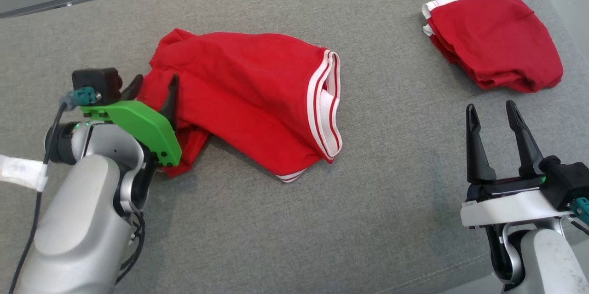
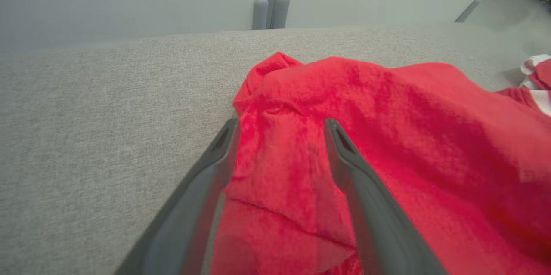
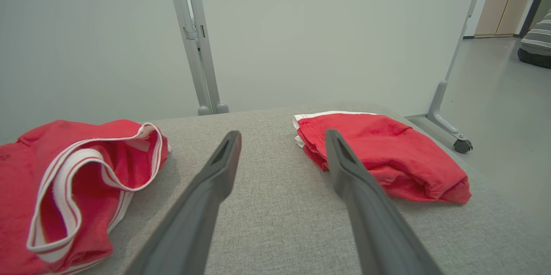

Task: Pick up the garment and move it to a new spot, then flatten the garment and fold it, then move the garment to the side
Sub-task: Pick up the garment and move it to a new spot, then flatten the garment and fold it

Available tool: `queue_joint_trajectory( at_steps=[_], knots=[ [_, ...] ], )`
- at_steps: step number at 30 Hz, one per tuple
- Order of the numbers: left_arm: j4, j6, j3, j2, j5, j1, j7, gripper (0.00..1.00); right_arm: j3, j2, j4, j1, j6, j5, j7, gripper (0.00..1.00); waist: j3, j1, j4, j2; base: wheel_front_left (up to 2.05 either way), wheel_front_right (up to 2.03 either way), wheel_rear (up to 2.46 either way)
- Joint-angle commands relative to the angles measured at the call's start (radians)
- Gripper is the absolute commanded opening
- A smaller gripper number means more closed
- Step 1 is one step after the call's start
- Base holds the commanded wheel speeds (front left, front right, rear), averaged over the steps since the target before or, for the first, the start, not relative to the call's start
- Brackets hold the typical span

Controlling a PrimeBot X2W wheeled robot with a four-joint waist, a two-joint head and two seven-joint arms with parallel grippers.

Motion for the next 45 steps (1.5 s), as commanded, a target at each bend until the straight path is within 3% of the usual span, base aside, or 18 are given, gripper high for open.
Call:
queue_joint_trajectory(
  at_steps=[1, 7, 11, 24, 34, 35, 36, 40, 45],
  knots=[
    [-0.032, -0.005, -0.008, 0.007, -0.001, 0.027, 0.001, 1.00, -0.006, -0.002, -0.002, 0.012, -0.001, -0.005, -0.003, 1.00, -0.015, 0.0000, 0.019, 0.0072, 0.00, 0.00, 0.00],
    [-0.278, -0.038, -0.119, 0.015, 0.010, 0.140, 0.112, 1.00, -0.008, -0.002, -0.002, 0.016, -0.001, -0.011, -0.003, 1.00, -0.016, 0.0000, 0.044, 0.0072, 0.00, 0.00, 0.00],
    [-0.383, -0.020, -0.180, -0.011, 0.018, 0.160, 0.177, 1.00, 0.007, -0.002, 0.000, -0.008, -0.001, -0.005, -0.003, 1.00, 0.000, 0.0000, 0.039, 0.0072, 0.00, 0.00, 0.00],
    [-0.426, 0.006, -0.260, -0.084, 0.057, 0.063, 0.274, 1.00, 0.019, -0.002, 0.012, -0.006, -0.001, 0.051, -0.003, 1.00, 0.033, 0.0000, -0.059, 0.0072, 0.00, 0.00, 0.00],
    [-0.278, 0.022, -0.288, -0.078, 0.114, -0.007, 0.303, 1.00, 0.023, -0.002, 0.011, -0.022, -0.001, 0.078, -0.003, 1.00, 0.048, 0.0000, -0.101, 0.0072, 0.00, 0.00, 0.00],
    [-0.254, 0.018, -0.290, -0.077, 0.121, -0.014, 0.295, 0.37, 0.025, -0.002, 0.012, -0.025, -0.001, 0.080, -0.003, 1.00, 0.050, 0.0000, -0.105, 0.0072, 0.00, 0.00, 0.00],
    [-0.232, 0.012, -0.293, -0.074, 0.127, -0.023, 0.288, 0.00, 0.027, -0.002, 0.013, -0.027, -0.001, 0.081, -0.003, 1.00, 0.052, 0.0000, -0.109, 0.0072, 0.00, 0.00, 0.00],
    [-0.198, -0.007, -0.282, -0.080, 0.121, -0.049, 0.244, 0.00, 0.025, -0.002, 0.017, -0.023, -0.001, 0.092, -0.003, 1.00, 0.053, 0.0000, -0.118, 0.0072, 0.00, 0.00, 0.00],
    [-0.305, -0.020, -0.248, -0.075, 0.088, -0.071, 0.229, 0.00, 0.013, -0.002, 0.021, -0.005, -0.001, 0.098, -0.003, 1.00, 0.043, 0.0000, -0.116, 0.0072, 0.00, 0.00, 0.00]
  ],
)
